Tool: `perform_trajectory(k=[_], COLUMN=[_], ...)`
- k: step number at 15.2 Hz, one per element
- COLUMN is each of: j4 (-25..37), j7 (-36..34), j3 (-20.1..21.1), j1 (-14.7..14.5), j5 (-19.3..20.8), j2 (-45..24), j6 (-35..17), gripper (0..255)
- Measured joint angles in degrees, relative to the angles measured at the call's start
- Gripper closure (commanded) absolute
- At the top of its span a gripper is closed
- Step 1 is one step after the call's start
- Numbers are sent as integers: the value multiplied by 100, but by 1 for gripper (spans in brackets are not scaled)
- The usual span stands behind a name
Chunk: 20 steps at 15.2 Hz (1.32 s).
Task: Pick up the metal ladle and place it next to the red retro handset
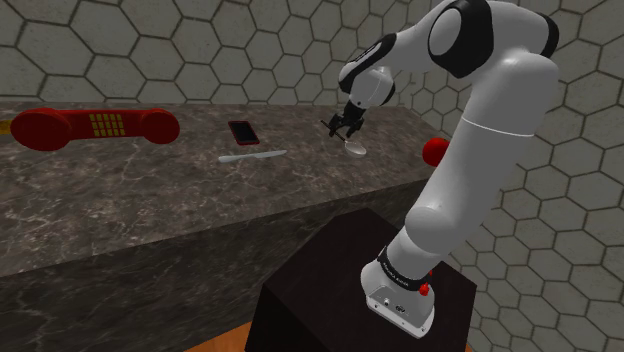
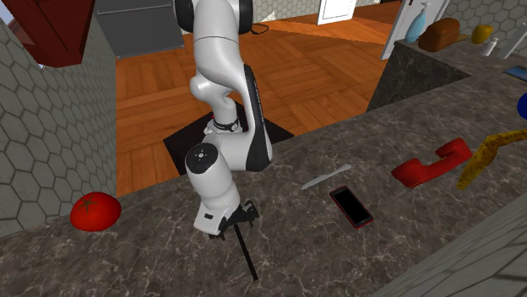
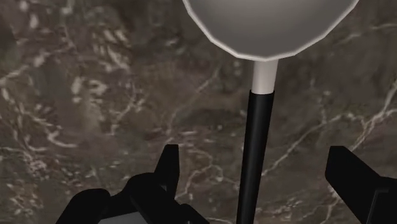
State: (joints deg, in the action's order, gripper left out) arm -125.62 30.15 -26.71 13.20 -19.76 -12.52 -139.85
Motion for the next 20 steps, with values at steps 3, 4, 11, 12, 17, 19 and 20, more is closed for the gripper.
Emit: perform_trajectory(k=[3, 4, 11, 12, 17, 19, 20], j4=[0, 1, 6, 7, 2, 31, 44], j7=[12, 13, 11, 11, -16, -74, -133], j3=[8, 8, 2, 3, -7, -35, -52], j1=[3, 4, 7, 7, -6, -21, -41], j5=[-20, -22, -20, -20, 15, 94, 157], j2=[-21, -22, -17, -18, 20, 96, 160], j6=[-19, -20, -20, -19, 8, 103, 166], gripper=[0, 0, 255, 255, 255, 255, 255])
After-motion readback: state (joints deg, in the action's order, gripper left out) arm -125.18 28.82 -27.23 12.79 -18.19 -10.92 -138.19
